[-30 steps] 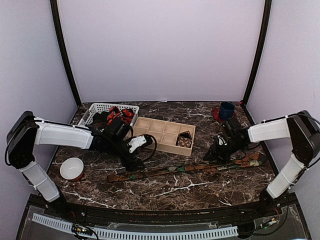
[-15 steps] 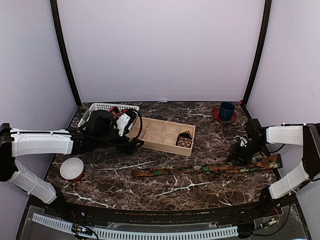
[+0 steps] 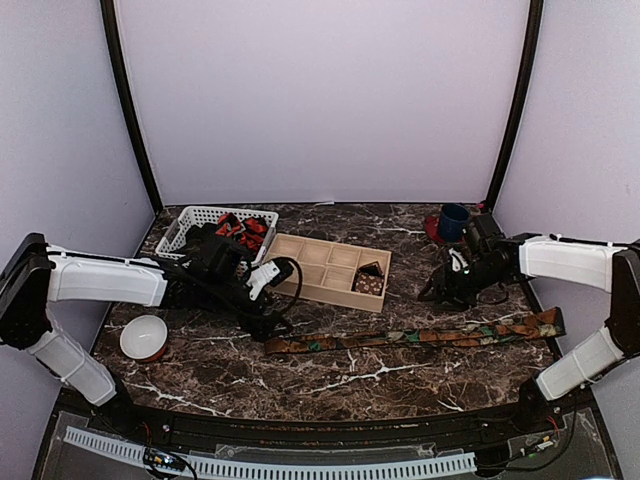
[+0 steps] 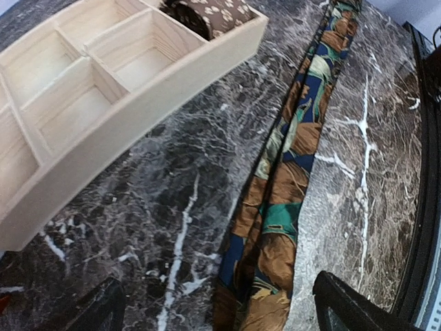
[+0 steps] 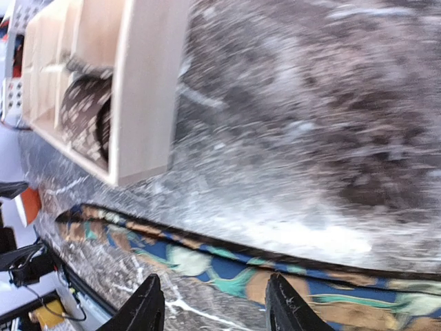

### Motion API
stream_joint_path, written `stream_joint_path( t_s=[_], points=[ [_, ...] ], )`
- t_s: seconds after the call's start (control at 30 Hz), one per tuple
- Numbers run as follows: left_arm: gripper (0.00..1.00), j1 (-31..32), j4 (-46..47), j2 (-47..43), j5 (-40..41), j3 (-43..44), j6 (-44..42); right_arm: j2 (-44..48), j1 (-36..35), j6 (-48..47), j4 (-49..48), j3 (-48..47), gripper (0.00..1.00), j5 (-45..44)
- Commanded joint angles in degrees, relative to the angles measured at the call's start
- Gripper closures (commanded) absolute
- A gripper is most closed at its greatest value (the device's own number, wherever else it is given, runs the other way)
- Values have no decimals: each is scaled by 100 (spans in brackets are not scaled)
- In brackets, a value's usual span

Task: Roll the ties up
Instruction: Smooth out the tie at the center of the board.

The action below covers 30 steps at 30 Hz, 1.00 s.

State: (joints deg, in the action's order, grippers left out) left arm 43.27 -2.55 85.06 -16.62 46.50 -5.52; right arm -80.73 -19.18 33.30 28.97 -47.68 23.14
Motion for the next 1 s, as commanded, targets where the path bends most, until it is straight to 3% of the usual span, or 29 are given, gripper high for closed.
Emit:
stream_joint_path(
  t_s=[0.0, 0.5, 0.63, 0.73, 0.87, 0.97],
  points=[
    [6, 185, -80, 331, -429, 168, -642, -61, -416, 403, -687, 164, 50, 322],
    [9, 731, 472, 1917, -673, 861, -1592, -250, -429, 157, -538, 254, 51, 371],
    [14, 832, 608, 2246, -544, 967, -1701, -284, -429, 101, -474, 237, 52, 351],
    [27, 854, 530, 2392, -614, 1028, -1726, -264, -428, 46, -458, 243, 52, 369],
    [55, 910, 236, 2369, -993, 1019, -1839, -247, -429, -64, -406, 259, 52, 412],
    [66, 950, -60, 2278, -1442, 973, -1729, -246, -429, -205, -348, 280, 53, 505]
  ],
)
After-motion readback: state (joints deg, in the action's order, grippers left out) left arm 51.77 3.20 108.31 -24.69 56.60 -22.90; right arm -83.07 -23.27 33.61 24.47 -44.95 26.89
